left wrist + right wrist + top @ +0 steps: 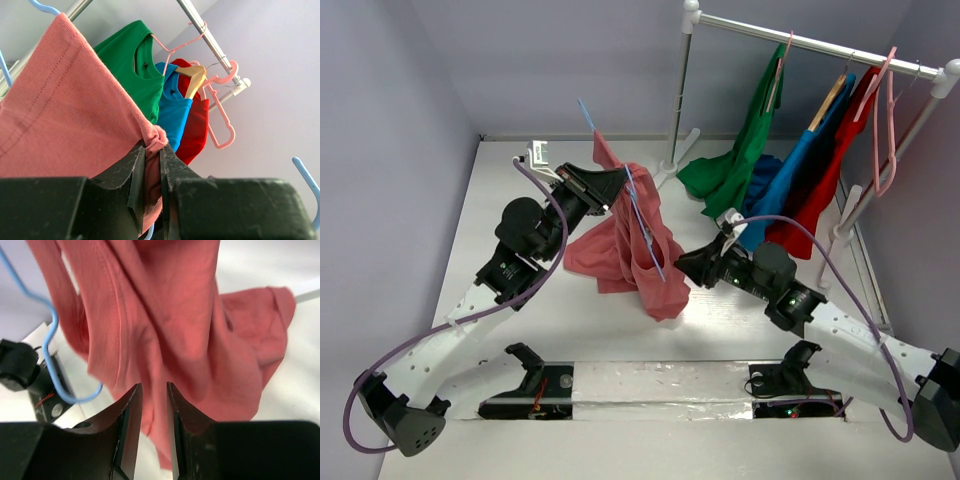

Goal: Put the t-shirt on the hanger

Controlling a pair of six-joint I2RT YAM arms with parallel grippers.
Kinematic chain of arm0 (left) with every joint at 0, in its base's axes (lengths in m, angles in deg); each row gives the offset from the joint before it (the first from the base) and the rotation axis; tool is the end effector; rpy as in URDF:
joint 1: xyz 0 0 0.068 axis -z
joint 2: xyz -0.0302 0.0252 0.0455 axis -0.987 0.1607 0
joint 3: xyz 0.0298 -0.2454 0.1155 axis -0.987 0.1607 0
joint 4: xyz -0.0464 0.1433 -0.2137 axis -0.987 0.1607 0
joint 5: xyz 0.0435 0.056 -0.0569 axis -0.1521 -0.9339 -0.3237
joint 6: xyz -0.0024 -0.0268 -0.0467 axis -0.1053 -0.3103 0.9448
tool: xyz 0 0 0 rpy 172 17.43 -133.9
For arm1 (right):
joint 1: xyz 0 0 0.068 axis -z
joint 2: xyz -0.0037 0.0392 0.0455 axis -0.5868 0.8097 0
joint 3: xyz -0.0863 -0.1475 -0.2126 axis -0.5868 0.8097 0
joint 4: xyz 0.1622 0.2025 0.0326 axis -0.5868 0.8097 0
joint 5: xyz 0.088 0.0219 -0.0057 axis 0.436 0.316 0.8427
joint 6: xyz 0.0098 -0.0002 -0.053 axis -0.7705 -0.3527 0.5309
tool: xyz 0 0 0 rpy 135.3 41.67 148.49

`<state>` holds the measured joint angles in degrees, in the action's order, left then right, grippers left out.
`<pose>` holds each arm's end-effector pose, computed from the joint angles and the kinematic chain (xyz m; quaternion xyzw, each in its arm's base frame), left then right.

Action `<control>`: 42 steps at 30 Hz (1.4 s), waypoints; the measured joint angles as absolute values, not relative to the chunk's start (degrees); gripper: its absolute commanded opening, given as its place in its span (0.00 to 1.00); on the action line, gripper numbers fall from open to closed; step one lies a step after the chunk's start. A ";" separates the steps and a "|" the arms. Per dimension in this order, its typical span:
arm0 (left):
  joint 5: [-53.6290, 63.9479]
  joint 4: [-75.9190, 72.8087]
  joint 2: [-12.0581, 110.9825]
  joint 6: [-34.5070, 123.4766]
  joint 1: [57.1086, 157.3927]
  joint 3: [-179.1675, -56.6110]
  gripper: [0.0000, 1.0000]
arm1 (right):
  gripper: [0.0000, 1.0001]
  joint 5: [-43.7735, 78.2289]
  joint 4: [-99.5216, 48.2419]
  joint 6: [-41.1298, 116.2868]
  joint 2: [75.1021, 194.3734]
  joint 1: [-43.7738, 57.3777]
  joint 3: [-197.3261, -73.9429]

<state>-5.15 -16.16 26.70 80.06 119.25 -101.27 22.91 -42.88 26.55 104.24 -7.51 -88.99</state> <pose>0.1609 -0.1265 0.4324 -0.0580 0.5735 -0.5479 0.6063 0.1472 0.1508 0.2737 -0.2386 0.6965 0.4157 0.5340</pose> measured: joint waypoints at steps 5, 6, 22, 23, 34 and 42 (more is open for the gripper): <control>-6.74 -16.79 26.72 80.35 119.25 -101.58 0.00 | 0.46 23.13 -44.02 24.58 100.94 -8.82 -84.47; -7.05 -17.08 26.72 80.41 119.25 -101.58 0.00 | 0.47 23.21 -44.15 24.16 101.23 -9.33 -84.05; -8.12 -18.52 27.97 81.68 119.25 -101.58 0.00 | 0.52 17.58 -55.27 21.32 113.16 -14.40 -83.86; -8.12 -18.52 27.97 81.68 119.25 -101.58 0.00 | 0.51 17.20 -55.56 21.10 114.06 -14.40 -83.88; -11.02 -20.77 27.86 80.11 119.25 -101.58 0.00 | 0.00 14.14 -54.44 19.03 110.61 -14.79 -83.49; -17.19 -24.18 29.56 72.50 119.19 -103.65 0.00 | 0.00 14.06 -44.39 18.85 101.08 -15.75 -82.94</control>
<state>-17.19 -24.18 29.56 72.50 119.19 -103.65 14.06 -44.39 18.85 101.08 -15.75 -82.94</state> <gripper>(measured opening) 0.087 0.023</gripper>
